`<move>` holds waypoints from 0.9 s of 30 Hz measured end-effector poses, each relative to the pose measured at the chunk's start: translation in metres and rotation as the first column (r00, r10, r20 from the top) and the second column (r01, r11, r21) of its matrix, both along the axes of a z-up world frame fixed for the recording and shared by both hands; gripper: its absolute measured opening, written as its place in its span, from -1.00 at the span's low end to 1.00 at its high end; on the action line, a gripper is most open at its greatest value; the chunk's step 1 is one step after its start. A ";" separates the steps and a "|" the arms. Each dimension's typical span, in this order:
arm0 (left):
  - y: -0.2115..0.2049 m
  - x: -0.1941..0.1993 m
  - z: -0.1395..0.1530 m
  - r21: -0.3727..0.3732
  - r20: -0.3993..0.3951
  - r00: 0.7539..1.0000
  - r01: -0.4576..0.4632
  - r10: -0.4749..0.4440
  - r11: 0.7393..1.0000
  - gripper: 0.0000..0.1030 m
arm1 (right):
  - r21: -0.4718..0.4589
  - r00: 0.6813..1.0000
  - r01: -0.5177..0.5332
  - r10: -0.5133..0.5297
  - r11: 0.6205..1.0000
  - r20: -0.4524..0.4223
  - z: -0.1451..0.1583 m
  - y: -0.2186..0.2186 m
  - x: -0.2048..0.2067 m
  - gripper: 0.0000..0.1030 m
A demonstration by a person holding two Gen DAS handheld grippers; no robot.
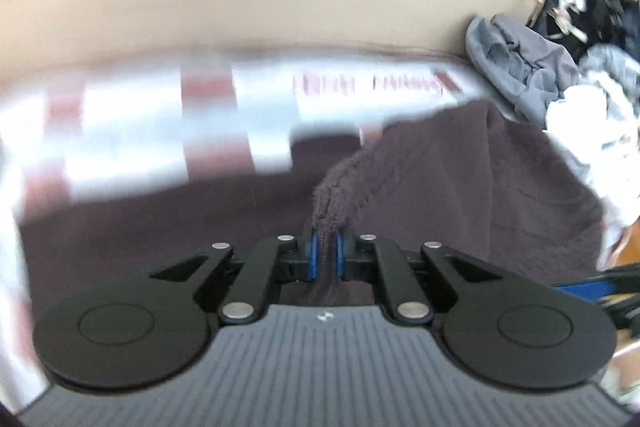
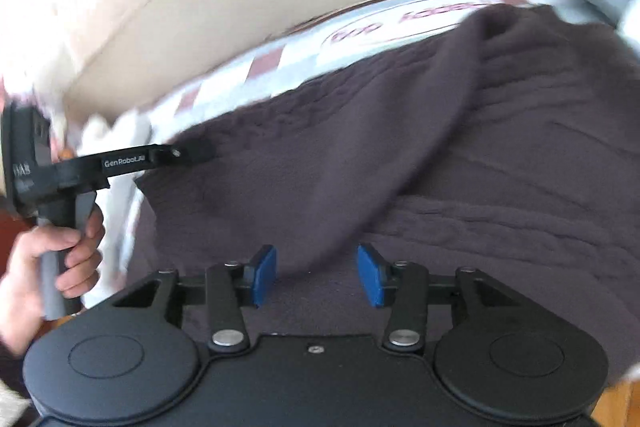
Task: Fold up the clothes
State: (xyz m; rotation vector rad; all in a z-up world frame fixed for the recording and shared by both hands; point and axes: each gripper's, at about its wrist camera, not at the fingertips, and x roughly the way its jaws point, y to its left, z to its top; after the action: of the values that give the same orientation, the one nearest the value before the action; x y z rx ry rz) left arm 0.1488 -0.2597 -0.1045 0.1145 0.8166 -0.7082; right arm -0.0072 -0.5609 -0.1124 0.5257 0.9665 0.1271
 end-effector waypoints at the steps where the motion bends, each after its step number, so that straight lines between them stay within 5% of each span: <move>1: -0.004 0.001 0.014 0.010 0.052 0.999 0.013 -0.014 1.000 -0.85 | -0.001 1.000 0.018 -0.018 1.000 0.001 0.006 -0.008 -0.006 0.00; 6: -0.021 -0.010 0.098 -0.072 0.265 0.961 0.099 -0.077 0.992 -0.85 | -0.081 0.998 0.067 -0.067 0.994 -0.005 0.026 -0.036 -0.032 0.00; 9: -0.010 -0.048 0.122 -0.242 0.313 0.931 0.271 -0.189 0.932 -0.85 | -0.195 0.998 0.008 -0.021 0.981 -0.061 0.041 -0.047 -0.036 0.00; 11: -0.008 -0.068 0.107 -0.270 0.252 0.923 0.356 -0.292 0.894 -0.84 | -0.277 0.997 0.009 -0.029 0.961 -0.068 0.055 -0.056 -0.035 0.01; 12: -0.007 -0.079 0.089 -0.239 0.221 0.920 0.372 -0.323 0.897 -0.84 | -0.254 0.998 0.023 -0.038 0.967 -0.052 0.061 -0.066 -0.036 0.01; 17: 0.013 -0.122 -0.002 -0.109 0.042 0.908 0.420 -0.418 0.901 -0.85 | 0.113 0.992 0.128 -0.125 0.985 -0.028 0.056 -0.114 -0.017 0.08; 21: 0.040 -0.121 -0.051 -0.085 -0.054 0.945 0.316 -0.322 0.945 -0.86 | 0.202 0.985 0.170 -0.164 0.964 -0.048 0.027 -0.125 0.022 0.10; 27: 0.063 -0.099 -0.056 -0.179 -0.093 0.973 0.194 -0.213 0.965 -0.86 | 0.169 0.951 0.309 -0.306 0.936 -0.045 -0.028 -0.146 0.078 0.11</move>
State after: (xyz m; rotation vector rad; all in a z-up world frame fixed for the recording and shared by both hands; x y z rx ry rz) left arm 0.0498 -0.1966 -0.1603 0.0056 0.8558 -0.9826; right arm 0.0709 -0.7071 -0.1408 0.8351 0.8830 -0.0757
